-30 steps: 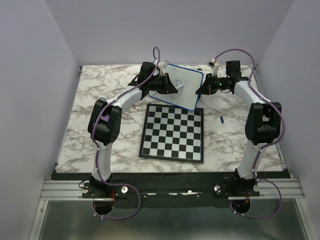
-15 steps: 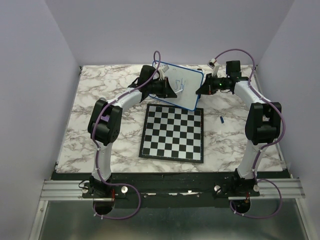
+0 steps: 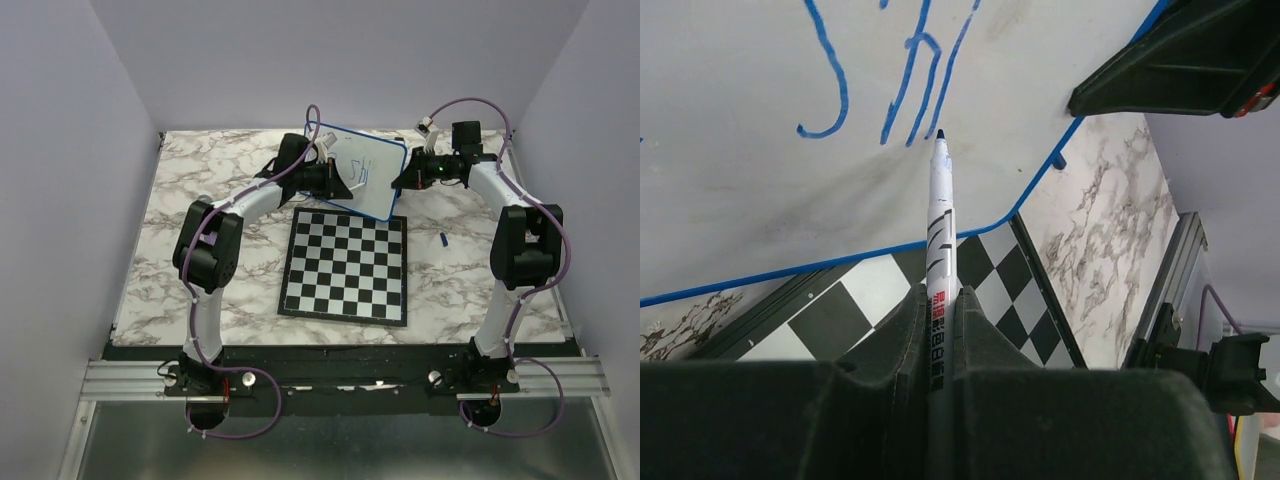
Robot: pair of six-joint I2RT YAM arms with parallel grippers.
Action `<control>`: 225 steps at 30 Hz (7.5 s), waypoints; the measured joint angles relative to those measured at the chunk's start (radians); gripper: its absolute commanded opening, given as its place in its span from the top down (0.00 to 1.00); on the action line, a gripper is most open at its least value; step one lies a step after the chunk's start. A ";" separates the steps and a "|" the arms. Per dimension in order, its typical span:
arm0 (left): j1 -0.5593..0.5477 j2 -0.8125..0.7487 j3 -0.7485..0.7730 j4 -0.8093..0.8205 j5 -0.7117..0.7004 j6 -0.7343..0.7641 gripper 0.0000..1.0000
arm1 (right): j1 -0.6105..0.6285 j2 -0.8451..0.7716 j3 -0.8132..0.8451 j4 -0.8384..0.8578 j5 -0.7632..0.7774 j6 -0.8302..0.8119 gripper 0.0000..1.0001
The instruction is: Write a sentence on the whiteboard
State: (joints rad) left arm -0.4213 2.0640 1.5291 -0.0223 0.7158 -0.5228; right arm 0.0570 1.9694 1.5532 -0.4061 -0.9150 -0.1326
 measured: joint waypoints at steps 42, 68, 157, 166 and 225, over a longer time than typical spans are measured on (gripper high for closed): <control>0.000 0.033 0.094 0.032 0.004 -0.047 1.00 | 0.000 0.000 0.000 0.000 0.000 0.000 1.00; 0.000 0.033 0.017 0.017 0.051 -0.021 1.00 | 0.000 0.000 0.000 0.000 0.000 0.000 1.00; -0.013 0.074 0.090 -0.076 0.086 -0.007 1.00 | -0.001 0.000 0.000 0.000 0.009 -0.012 1.00; -0.013 0.042 0.114 -0.028 0.081 -0.040 1.00 | 0.002 0.000 0.000 0.000 -0.001 -0.010 1.00; -0.045 0.111 0.296 -0.153 0.055 -0.012 1.00 | 0.000 0.000 0.000 0.000 0.000 -0.011 1.00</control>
State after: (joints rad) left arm -0.4667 2.1754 1.8252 -0.1753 0.7712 -0.5346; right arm 0.0566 1.9694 1.5532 -0.4061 -0.9146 -0.1432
